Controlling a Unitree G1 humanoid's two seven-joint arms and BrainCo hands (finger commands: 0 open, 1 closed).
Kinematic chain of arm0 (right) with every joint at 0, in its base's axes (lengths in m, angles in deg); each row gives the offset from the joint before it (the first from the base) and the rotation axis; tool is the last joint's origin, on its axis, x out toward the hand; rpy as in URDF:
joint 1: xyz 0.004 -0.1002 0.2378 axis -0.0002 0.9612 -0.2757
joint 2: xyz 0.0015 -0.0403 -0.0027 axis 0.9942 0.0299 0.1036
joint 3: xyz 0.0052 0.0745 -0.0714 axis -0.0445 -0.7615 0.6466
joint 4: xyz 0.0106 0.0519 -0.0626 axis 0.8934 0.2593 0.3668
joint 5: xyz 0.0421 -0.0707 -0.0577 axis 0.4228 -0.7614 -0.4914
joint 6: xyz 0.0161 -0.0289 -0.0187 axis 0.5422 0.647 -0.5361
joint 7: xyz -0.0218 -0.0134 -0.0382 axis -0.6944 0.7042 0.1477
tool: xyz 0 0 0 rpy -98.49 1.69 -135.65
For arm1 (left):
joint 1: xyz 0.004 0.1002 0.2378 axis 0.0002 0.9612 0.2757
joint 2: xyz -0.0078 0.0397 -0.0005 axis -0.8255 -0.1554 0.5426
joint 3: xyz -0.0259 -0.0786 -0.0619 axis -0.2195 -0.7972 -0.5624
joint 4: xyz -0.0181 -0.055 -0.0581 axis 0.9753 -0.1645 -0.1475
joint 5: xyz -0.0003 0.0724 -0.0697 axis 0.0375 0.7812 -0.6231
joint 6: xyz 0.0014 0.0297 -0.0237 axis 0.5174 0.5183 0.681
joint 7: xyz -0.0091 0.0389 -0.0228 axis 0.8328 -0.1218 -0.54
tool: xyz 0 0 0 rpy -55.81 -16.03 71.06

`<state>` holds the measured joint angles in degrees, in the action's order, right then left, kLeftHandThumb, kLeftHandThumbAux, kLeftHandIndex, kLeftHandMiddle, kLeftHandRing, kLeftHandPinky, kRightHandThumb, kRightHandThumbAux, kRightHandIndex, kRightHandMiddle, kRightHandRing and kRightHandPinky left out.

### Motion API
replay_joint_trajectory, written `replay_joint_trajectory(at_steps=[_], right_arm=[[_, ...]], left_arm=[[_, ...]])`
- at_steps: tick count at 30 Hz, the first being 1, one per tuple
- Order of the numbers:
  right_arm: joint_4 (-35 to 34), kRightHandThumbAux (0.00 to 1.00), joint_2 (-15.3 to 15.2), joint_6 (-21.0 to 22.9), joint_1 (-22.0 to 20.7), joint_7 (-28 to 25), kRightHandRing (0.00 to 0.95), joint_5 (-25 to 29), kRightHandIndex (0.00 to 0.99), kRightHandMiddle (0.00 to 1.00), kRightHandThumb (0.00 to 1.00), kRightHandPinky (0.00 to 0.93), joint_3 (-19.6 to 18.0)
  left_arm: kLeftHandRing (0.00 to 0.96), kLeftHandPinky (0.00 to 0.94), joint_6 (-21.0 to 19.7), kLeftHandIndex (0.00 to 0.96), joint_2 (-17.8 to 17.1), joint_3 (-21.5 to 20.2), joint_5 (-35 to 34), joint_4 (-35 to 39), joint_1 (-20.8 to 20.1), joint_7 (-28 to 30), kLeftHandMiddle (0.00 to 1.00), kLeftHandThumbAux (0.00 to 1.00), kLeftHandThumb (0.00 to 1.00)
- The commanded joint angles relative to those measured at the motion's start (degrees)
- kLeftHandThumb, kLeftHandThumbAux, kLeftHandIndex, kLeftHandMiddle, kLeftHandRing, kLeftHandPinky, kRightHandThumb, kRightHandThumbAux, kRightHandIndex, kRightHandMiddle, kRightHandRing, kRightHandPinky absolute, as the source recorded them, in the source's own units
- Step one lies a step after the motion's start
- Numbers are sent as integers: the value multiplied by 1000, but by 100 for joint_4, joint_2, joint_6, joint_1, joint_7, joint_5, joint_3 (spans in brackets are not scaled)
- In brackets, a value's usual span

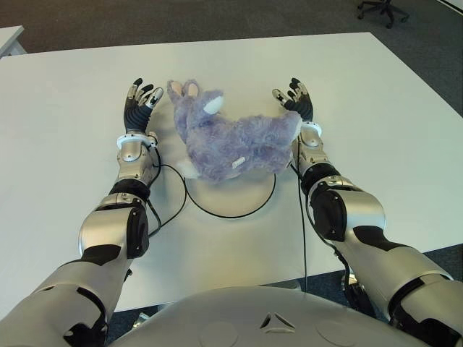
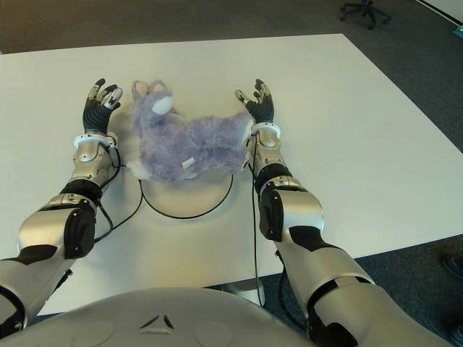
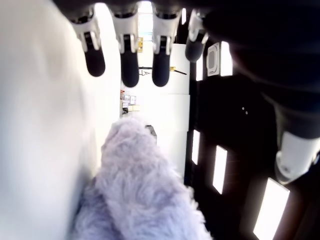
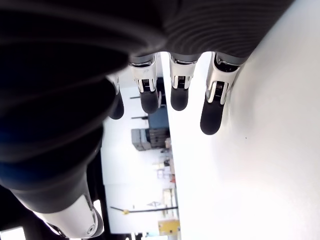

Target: Put the doll into the plate.

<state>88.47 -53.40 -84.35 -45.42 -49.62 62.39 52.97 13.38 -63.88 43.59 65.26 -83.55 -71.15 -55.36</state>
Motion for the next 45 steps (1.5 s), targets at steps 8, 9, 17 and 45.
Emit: replay_joint_trajectory(at_steps=[8, 9, 17, 45], right_arm=[[218, 791, 81, 160, 428, -3, 20, 108, 124, 45, 291, 58, -81], [218, 793, 79, 153, 433, -3, 20, 92, 119, 45, 282, 59, -66], [215, 796, 59, 128, 454, 14, 23, 38, 84, 43, 248, 63, 1], [211, 796, -2, 144, 469, 16, 20, 46, 82, 45, 257, 54, 107]], left_arm=[[206, 218, -31, 82, 131, 137, 143, -224, 585, -159, 185, 597, 45], [206, 219, -15, 81, 129, 144, 147, -224, 593, -159, 183, 596, 47], [200, 205, -5, 65, 122, 167, 161, -231, 605, -141, 177, 594, 47], [212, 231, -29, 91, 240, 168, 118, -142, 598, -184, 188, 601, 35]])
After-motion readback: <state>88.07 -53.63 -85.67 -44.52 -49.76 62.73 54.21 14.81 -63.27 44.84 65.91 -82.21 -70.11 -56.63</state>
